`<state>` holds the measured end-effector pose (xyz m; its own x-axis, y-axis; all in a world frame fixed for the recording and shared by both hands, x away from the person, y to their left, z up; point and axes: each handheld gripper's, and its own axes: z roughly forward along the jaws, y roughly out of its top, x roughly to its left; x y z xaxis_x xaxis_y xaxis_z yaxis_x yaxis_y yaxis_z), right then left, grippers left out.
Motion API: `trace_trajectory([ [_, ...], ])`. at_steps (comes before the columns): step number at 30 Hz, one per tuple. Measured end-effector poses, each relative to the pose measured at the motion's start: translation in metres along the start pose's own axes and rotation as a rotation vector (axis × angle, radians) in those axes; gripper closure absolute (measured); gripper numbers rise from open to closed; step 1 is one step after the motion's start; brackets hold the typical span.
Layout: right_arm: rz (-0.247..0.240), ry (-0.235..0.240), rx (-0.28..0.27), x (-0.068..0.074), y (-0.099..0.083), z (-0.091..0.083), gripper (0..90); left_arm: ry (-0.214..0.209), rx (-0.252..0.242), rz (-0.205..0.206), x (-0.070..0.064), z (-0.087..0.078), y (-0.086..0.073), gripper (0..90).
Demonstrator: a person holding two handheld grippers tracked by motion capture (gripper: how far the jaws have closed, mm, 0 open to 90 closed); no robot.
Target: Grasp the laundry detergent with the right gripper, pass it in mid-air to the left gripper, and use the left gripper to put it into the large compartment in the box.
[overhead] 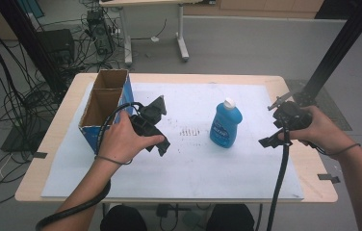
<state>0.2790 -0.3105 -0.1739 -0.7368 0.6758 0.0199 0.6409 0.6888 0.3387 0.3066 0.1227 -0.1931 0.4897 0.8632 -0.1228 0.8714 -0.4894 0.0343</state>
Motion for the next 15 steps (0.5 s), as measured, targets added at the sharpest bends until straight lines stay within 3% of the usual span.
trace_trajectory([
  [15, 0.002, 0.009, -0.012, -0.001, -0.012, 0.01, 11.1, -0.012, -0.008, -0.001, 0.0, 0.002, -0.001, 6.2],
])
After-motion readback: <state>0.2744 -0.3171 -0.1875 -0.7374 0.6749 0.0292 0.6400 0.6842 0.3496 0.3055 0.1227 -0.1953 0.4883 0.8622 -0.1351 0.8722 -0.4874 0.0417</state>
